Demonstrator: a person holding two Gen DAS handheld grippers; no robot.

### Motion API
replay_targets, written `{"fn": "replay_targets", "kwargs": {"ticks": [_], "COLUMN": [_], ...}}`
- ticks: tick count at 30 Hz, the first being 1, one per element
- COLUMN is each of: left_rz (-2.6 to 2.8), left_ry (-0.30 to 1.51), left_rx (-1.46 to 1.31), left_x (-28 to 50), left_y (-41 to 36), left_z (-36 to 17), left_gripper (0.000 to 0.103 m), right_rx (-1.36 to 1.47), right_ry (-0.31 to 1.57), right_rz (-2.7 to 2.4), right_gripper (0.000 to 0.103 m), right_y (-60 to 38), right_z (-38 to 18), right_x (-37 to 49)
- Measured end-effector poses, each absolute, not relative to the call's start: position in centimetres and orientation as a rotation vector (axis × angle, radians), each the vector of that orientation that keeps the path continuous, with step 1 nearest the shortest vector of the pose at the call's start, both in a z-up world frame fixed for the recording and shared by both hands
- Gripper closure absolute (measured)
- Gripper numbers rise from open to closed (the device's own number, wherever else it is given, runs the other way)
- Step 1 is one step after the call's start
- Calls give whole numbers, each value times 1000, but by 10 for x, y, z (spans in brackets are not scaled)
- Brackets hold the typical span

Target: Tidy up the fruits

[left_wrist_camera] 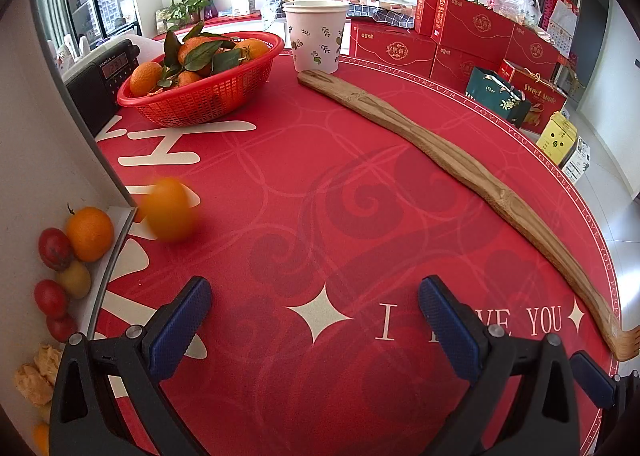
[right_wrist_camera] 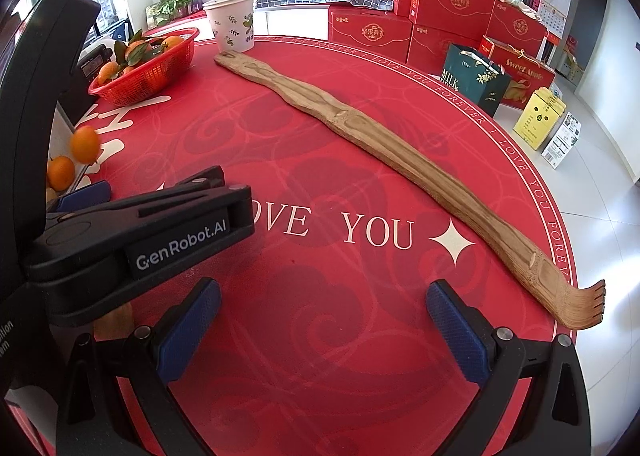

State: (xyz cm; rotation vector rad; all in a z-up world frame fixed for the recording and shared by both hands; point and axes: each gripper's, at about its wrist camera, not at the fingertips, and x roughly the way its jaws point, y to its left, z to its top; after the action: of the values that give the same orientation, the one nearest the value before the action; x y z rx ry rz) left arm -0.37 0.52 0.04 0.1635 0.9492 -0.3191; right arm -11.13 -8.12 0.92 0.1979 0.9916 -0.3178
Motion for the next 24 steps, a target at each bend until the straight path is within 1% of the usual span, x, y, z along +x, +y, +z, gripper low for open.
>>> {"fn": "replay_targets", "kwargs": {"ticks": [24], "left_rz": [-319], "left_ry": [948], "left_rx": [163], "left_x": [-4], "left_y": [7], "left_z": [-2], "left_gripper": [0], "right_rx": [199], "right_ry": [989], "right_rz": [-322], "right_gripper": [0], "right_y": [-81], "right_z": [9], "right_x": [-110]}}
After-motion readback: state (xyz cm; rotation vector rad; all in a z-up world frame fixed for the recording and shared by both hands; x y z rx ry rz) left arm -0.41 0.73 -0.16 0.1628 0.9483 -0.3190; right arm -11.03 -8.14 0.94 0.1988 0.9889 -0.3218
